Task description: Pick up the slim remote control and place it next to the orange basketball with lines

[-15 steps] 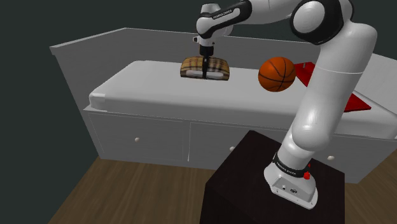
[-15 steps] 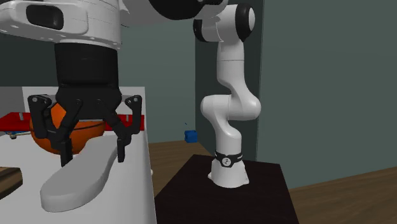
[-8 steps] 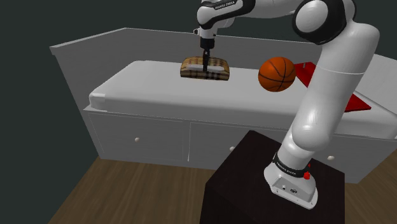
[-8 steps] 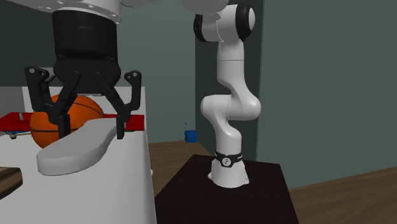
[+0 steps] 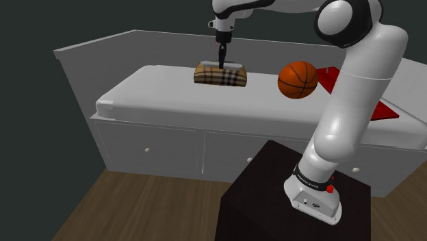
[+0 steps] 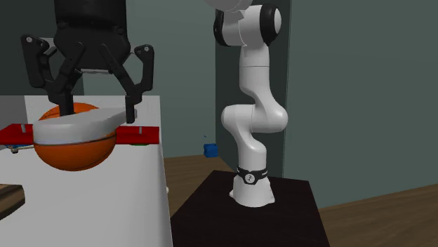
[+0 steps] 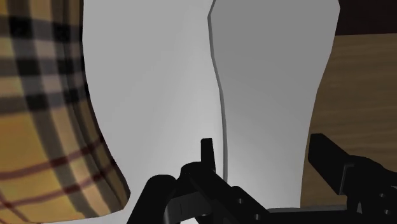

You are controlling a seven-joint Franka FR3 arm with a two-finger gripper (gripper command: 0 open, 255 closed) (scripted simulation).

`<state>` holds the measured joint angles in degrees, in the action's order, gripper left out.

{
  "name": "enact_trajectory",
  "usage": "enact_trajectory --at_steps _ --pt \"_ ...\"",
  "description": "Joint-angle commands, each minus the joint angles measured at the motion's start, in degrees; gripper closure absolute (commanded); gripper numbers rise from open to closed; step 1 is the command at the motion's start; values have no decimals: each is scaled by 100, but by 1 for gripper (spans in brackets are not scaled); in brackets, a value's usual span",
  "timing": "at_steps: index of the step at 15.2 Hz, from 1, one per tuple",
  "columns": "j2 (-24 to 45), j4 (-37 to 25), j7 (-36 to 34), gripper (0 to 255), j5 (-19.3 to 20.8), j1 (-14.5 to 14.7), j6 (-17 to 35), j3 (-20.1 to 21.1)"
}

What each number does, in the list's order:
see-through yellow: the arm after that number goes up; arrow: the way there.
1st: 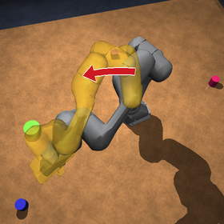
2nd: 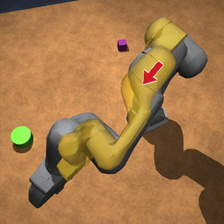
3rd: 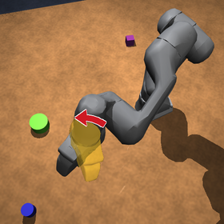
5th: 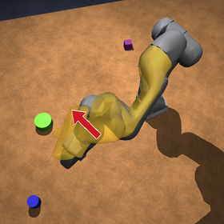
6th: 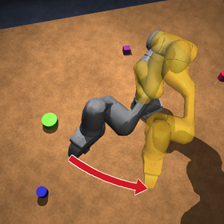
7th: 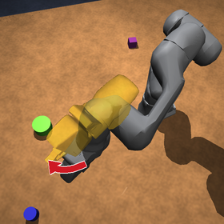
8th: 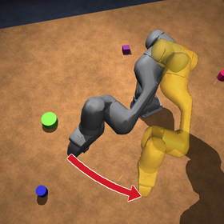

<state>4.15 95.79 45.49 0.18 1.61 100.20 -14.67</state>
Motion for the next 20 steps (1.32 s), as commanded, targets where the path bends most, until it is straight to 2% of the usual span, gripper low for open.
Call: enact_trajectory --at_steps 1,16,20 --pt "11 -172 9 255 -4 -5 -162 -4" --pt "286 -1645 73 255 -77 -52 -1368 -29" --pt "-550 -632 271 255 139 -132 -1158 -127"
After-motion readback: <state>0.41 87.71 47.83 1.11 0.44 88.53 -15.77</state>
